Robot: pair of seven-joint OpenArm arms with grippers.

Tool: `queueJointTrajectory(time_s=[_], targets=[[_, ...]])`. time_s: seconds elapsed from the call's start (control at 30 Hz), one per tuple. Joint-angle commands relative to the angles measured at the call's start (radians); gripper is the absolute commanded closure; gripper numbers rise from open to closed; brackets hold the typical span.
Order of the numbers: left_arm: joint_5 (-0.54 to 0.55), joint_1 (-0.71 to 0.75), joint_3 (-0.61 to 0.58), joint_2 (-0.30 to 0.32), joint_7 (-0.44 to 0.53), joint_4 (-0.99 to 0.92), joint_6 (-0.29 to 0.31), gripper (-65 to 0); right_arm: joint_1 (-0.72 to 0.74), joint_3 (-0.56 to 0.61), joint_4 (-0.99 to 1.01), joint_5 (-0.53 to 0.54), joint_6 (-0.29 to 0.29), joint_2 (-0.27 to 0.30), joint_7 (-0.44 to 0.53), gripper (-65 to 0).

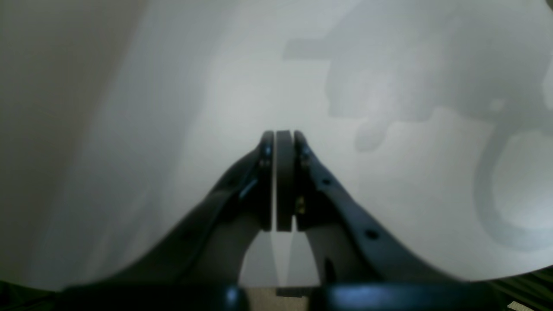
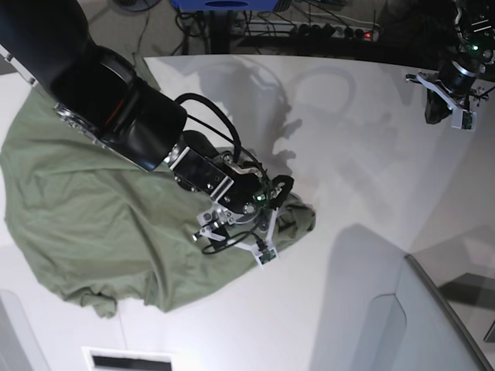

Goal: Layout the t-shirt on the table in an organized manner, then fold the t-shirt properly

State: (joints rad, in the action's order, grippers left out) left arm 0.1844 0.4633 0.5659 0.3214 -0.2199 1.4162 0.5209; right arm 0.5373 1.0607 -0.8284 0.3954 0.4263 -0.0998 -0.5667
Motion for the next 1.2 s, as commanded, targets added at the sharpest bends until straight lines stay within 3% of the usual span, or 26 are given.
queueJointTrajectory(time_s=[0.0,0.23,0.33,0.53,0.7,0.73,1.0,1.17], targets=[[0.011,0.001,0.009,0.017,0.026,0.016,-0.008,0.0,0.031,-0.006,0.001,-0.014,0.004,-0.013,0.032,-38.9],[0.011,-0.001,0.009,0.017,0.026,0.011,-0.008,0.0,0.028,-0.006,0.044,-0.013,0.001,-0.013,0.066,-21.3],[0.011,-0.001,0.009,0.018,0.026,0.010,-0.008,0.0,0.028,-0.006,0.042,-0.011,0.001,-0.013,0.063,-17.1],[0.011,-0.002,0.009,0.018,0.023,0.011,-0.008,0.0,0.019,-0.006,0.040,-0.011,0.001,-0.021,0.060,-17.3],[0.011,-0.004,0.009,0.018,0.021,0.011,-0.008,0.0,-0.007,-0.006,-0.002,-0.011,0.001,-0.021,0.061,-31.4],[0.011,-0.010,0.006,0.018,0.020,0.011,-0.008,0.0,-0.007,-0.006,-0.006,-0.011,0.001,-0.021,0.060,-31.4],[0.011,-0.008,0.007,0.012,0.020,0.018,-0.008,0.0,-0.021,-0.006,-0.007,-0.010,0.001,-0.022,0.060,-14.6],[0.011,-0.011,0.007,0.014,0.020,0.018,-0.008,0.0,-0.030,-0.006,-0.007,-0.010,0.001,-0.022,0.060,0.0]])
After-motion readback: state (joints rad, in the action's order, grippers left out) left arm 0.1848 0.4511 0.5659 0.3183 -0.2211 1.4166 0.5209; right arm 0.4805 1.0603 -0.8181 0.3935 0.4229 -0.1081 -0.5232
